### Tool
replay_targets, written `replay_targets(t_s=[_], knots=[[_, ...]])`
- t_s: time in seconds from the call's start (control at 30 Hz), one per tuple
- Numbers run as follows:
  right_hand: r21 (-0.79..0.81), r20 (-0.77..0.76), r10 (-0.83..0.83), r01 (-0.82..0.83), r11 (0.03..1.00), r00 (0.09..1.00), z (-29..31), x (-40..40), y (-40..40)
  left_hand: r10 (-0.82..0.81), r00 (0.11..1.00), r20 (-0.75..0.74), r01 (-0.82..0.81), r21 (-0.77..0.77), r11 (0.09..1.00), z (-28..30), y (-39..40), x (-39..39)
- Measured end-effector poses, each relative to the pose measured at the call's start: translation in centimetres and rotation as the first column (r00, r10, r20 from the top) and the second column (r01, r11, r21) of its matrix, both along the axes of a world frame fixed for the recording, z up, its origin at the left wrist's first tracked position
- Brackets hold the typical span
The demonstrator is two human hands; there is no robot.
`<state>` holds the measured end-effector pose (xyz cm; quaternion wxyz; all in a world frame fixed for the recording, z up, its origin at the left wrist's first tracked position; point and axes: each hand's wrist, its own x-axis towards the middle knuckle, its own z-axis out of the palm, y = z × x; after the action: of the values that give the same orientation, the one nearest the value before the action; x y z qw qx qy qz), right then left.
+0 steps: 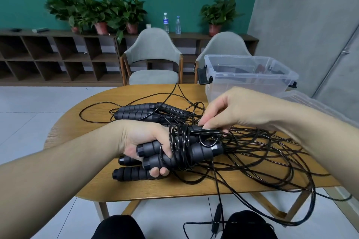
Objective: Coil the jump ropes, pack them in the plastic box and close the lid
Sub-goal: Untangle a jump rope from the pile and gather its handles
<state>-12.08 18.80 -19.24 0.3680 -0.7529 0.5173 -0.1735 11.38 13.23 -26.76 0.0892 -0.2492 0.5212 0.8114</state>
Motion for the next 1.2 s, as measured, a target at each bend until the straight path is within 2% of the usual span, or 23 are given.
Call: replay_targets(t_s=[0.07,0.13,0.2,0.3,0.33,0.4,0.47,0.57,0.7,0.8,0.87,0.93,1.0,1.13,1.2], knots=[[-0.122,-0.140,0.055,-0.072,0.990,0.989,-0.1,0.3,0.2,0.046,0.999,0.008,-0.046,-0.001,0.999,-0.3,-0.1,0.0],[-0.182,-0.199,0.088,-0.125,0.975,0.976,-0.3,0.5,0.4,0.126,0.992,0.014,-0.126,0.012,0.992,-0.6,-0.2,0.2],[-0.247,-0.189,0.073,-0.119,0.962,0.979,-0.7,0.3,0.5,0.210,0.978,0.010,-0.210,0.027,0.977,-0.8,-0.3,0.5],[-0.364,-0.093,0.079,-0.108,0.925,0.992,-1.9,0.2,1.0,0.291,0.957,-0.005,-0.291,0.024,0.956,-0.7,-0.5,0.8],[-0.432,-0.104,0.095,-0.131,0.893,0.990,-2.4,0.1,1.1,0.309,0.951,-0.007,-0.309,0.023,0.951,-0.6,-0.5,0.9],[-0.573,-0.234,0.109,-0.227,0.787,0.966,-3.3,-0.3,1.2,0.330,0.944,-0.014,-0.329,0.026,0.944,-0.5,-0.5,1.0],[-0.607,-0.316,0.133,-0.308,0.732,0.939,-3.9,-0.8,0.8,0.333,0.943,-0.021,-0.332,0.034,0.943,-0.4,-0.4,1.0],[-0.668,-0.318,0.163,-0.343,0.661,0.934,-4.6,-1.1,0.0,0.357,0.934,-0.023,-0.356,0.043,0.933,-0.5,-0.2,1.0],[-0.809,-0.291,0.066,-0.282,0.516,0.955,-5.9,-1.3,0.1,0.474,0.880,-0.040,-0.470,0.073,0.879,-0.3,0.2,0.3],[-0.892,-0.222,-0.167,-0.131,0.432,0.961,-6.7,-0.8,0.7,0.595,0.803,-0.028,-0.592,0.068,0.803,0.1,0.9,-0.9],[-0.897,-0.167,-0.281,-0.027,0.441,0.945,-7.3,0.1,1.0,0.672,0.740,-0.031,-0.670,0.058,0.740,0.1,1.3,-1.9],[-0.864,-0.166,-0.318,0.018,0.503,0.933,-8.0,1.1,1.0,0.737,0.674,-0.047,-0.734,0.063,0.676,0.1,1.5,-3.0],[-0.836,-0.124,-0.330,0.081,0.543,0.936,-8.5,1.8,1.0,0.788,0.611,-0.069,-0.786,0.060,0.615,0.0,1.6,-4.0],[-0.717,0.092,-0.309,0.278,0.639,0.947,-8.8,3.2,1.7,0.876,0.453,-0.165,-0.883,0.052,0.466,-0.2,1.7,-5.9],[-0.662,0.152,-0.309,0.329,0.674,0.939,-9.0,3.6,1.5,0.901,0.366,-0.232,-0.922,0.044,0.385,0.2,1.8,-6.7]])
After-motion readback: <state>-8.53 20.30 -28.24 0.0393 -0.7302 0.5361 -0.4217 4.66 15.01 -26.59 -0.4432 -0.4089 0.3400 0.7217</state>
